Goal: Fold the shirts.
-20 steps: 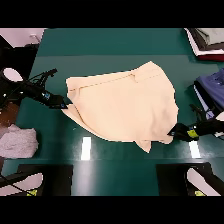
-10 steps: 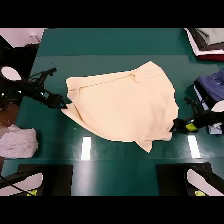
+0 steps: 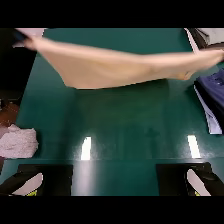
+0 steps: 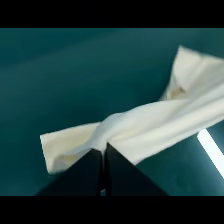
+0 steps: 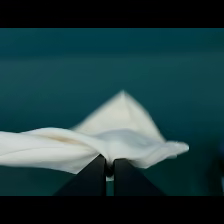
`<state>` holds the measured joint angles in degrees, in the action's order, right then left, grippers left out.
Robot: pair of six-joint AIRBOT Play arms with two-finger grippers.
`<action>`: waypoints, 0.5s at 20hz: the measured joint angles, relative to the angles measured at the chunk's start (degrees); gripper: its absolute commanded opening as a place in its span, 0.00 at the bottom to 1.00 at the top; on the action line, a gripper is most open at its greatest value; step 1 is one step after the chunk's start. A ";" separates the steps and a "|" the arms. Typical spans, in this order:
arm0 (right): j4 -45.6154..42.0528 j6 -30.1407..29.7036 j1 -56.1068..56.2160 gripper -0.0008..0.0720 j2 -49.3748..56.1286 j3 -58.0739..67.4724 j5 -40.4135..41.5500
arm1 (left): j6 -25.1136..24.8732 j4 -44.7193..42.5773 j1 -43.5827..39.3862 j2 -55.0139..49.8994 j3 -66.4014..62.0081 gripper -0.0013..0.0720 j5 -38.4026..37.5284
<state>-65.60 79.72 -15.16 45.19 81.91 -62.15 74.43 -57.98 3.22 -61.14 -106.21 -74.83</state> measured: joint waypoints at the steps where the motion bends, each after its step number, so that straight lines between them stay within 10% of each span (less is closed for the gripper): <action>1: 0.02 0.09 -0.02 0.04 -0.31 5.14 0.72 | 0.52 0.00 0.00 1.20 -4.46 0.05 1.09; 10: -0.33 0.31 -0.13 0.04 4.72 40.81 -6.27 | 4.26 0.46 0.00 14.25 -16.33 0.05 10.23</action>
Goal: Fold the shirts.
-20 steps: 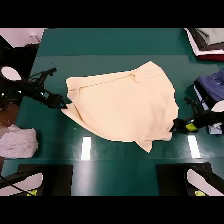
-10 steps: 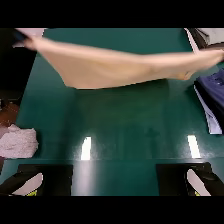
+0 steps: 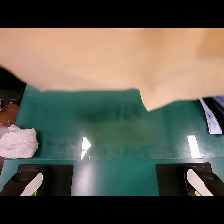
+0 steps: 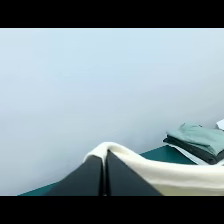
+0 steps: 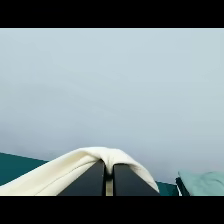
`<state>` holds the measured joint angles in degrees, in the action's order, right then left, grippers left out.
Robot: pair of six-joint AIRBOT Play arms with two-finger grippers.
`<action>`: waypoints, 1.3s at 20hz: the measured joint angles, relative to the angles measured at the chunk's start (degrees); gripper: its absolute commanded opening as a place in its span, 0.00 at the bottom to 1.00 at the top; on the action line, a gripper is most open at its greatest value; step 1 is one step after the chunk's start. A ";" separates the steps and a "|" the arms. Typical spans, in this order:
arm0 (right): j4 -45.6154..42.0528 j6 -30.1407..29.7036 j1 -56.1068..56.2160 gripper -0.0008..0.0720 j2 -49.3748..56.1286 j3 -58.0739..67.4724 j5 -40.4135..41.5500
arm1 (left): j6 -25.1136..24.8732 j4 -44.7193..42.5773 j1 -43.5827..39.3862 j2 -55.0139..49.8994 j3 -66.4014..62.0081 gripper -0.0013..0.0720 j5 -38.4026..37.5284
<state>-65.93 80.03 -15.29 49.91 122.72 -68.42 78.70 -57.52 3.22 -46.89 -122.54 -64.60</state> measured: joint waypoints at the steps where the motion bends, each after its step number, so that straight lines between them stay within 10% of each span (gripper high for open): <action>1: 0.02 0.00 0.00 0.04 0.50 0.87 -1.16 | 0.52 -0.17 0.00 0.35 0.35 0.05 -0.52; 14: -0.44 2.38 3.19 0.04 23.82 -16.63 -18.75 | 2.05 -5.97 0.00 -15.72 36.76 0.05 -9.09; 26: 0.00 4.81 5.66 0.04 43.19 -27.87 13.31 | -5.42 -1.46 -0.04 -38.18 41.72 0.05 21.03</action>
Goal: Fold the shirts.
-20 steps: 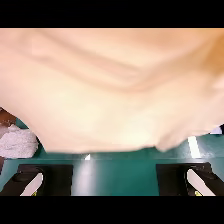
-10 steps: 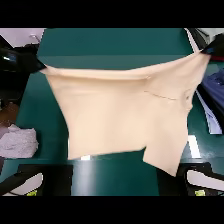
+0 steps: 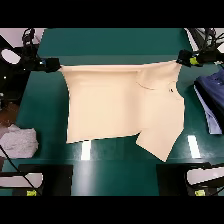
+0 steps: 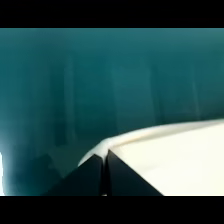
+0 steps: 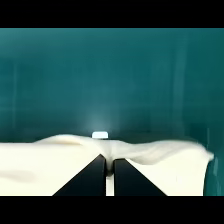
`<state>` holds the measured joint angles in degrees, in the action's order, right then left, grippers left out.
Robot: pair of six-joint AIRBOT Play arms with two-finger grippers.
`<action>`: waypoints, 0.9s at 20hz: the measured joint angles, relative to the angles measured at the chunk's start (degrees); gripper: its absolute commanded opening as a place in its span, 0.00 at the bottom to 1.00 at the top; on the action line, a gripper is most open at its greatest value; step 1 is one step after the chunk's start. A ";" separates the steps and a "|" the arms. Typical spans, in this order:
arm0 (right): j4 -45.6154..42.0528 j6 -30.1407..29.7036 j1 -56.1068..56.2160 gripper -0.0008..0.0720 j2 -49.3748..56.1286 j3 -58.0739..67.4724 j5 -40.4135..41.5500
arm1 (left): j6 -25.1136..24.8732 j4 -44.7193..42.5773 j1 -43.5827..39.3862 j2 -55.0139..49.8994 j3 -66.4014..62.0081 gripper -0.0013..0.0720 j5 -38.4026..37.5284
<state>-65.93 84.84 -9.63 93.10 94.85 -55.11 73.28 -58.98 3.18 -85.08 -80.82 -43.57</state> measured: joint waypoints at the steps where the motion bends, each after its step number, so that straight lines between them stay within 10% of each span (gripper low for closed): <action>1: 0.00 -0.46 0.00 0.04 0.35 -0.04 1.84 | -0.44 0.57 0.02 -0.39 0.04 0.05 1.95; 7: -4.48 -2.73 0.68 0.04 1.03 -0.17 0.39 | -3.63 1.38 0.04 -1.42 0.13 0.05 1.11; 18: -19.71 0.68 3.76 0.04 -2.49 -12.46 -10.80 | -4.13 -2.32 0.09 -5.84 0.42 0.05 -22.62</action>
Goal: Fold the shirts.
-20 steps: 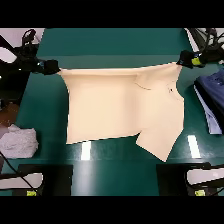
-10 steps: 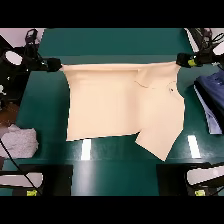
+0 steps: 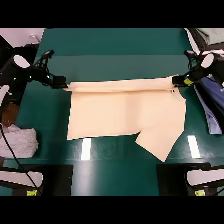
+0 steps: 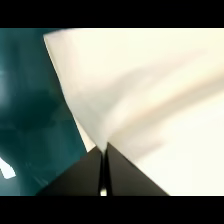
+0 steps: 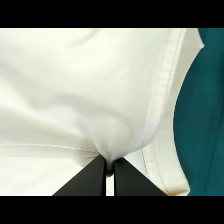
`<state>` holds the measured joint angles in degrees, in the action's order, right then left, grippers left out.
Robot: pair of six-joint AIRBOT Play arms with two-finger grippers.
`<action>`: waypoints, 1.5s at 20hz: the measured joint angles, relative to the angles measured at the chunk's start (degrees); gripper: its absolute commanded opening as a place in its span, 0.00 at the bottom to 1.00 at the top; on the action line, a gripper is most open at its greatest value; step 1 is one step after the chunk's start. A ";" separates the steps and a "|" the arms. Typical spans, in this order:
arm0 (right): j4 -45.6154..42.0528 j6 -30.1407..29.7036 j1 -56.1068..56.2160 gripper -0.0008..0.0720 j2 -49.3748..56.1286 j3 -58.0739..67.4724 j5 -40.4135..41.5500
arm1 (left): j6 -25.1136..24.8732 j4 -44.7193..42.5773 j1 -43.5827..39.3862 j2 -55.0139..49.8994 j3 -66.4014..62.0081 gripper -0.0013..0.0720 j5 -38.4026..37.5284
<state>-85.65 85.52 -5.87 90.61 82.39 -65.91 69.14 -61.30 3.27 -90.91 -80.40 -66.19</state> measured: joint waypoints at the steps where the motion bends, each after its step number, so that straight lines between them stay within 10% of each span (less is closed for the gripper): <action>1: -0.24 0.17 0.00 0.04 -0.68 -1.05 -0.15 | 0.48 -0.11 0.00 -0.37 0.00 0.05 -1.40; 2: -0.42 0.31 0.02 0.05 -1.22 -1.84 -0.31 | 1.09 -0.11 0.00 -0.63 0.00 0.05 -2.51; 4: -0.72 0.44 0.00 0.43 -2.47 -2.82 -0.46 | 1.88 -0.24 0.00 -0.98 0.00 0.63 -4.81; 5: -0.98 0.46 -0.11 0.54 -3.06 -3.15 -0.85 | 2.38 -0.26 0.02 -1.09 0.00 0.71 -5.88; 17: 11.15 -3.45 -6.88 0.54 -15.21 -6.32 -10.21 | 6.73 -3.34 1.77 7.63 8.94 0.71 -16.04; 30: 15.56 -5.16 -8.57 0.53 -21.64 -12.98 -7.69 | 3.52 7.93 5.35 21.24 44.02 0.70 -6.23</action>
<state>-70.08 80.36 -14.44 68.97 69.41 -73.60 72.66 -53.36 8.62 -69.67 -36.38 -72.42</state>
